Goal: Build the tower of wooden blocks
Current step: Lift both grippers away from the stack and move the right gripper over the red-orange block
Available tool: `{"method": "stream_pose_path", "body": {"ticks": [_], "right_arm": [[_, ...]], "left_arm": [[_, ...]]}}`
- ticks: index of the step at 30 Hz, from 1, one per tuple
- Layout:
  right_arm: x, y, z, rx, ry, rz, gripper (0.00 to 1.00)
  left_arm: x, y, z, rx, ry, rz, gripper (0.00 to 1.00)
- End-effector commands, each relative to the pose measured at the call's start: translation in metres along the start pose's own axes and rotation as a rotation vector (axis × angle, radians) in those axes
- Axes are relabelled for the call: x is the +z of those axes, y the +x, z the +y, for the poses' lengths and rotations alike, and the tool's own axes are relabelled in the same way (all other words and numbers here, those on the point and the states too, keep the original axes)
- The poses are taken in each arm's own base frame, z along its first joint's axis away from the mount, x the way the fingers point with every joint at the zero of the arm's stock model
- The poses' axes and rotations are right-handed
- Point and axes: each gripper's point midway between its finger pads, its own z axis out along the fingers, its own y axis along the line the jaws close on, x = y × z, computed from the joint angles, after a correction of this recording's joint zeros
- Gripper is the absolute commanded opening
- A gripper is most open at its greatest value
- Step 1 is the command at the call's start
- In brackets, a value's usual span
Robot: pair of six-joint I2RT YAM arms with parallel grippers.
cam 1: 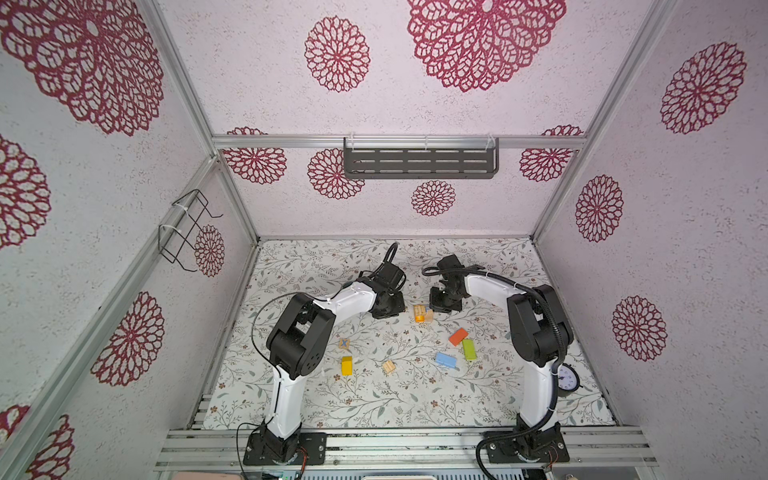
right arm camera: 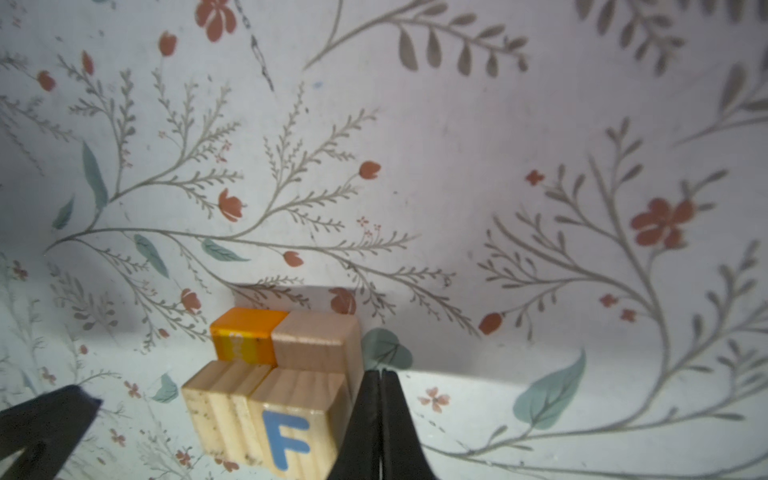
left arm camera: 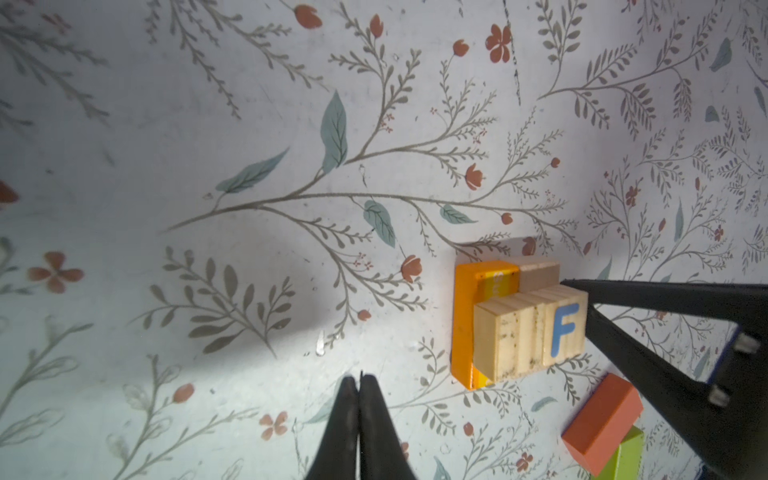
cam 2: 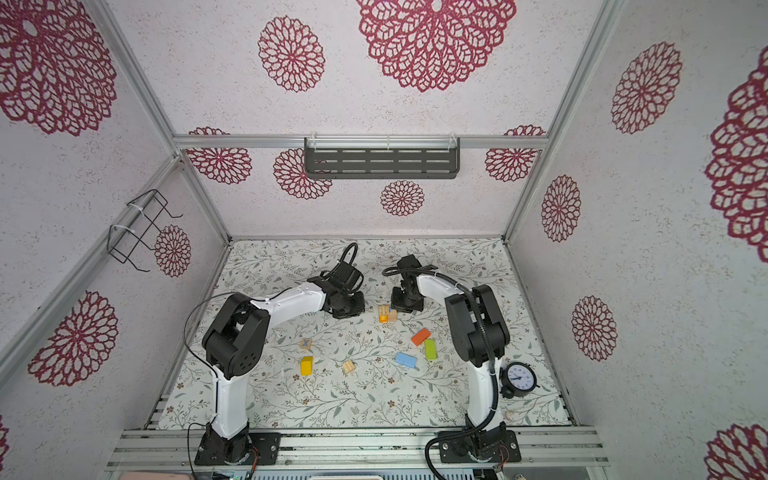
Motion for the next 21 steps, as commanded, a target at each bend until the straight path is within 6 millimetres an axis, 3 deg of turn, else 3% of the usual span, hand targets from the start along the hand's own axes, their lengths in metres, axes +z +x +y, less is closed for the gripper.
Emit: {"method": "stream_pose_path", "body": {"ticks": [1,2,11,16,18,21], "right_arm": [[-0.030,-0.013,0.001,-0.016,0.029,-0.062,0.15],[-0.033,-0.014,-0.001,-0.015,0.038,-0.068,0.18],[-0.077,-0.006,-0.022,-0.012,0.143,-0.113,0.30],[-0.096,0.018,-0.035,0.042,0.158,-0.124,0.52],[-0.098,0.028,-0.038,0.075,0.147,-0.126,0.57],[-0.098,0.046,-0.039,0.109,0.133,-0.127,0.59]], "left_arm": [[-0.023,-0.016,0.001,-0.005,0.008,-0.064,0.14],[-0.040,-0.023,-0.005,-0.004,0.030,-0.096,0.16],[-0.089,-0.020,-0.002,-0.011,0.075,-0.178,0.29],[-0.106,-0.001,0.007,-0.016,0.108,-0.203,0.54],[-0.110,0.008,0.012,-0.015,0.108,-0.209,0.66],[-0.115,0.021,0.021,-0.003,0.099,-0.205,0.77]]}}
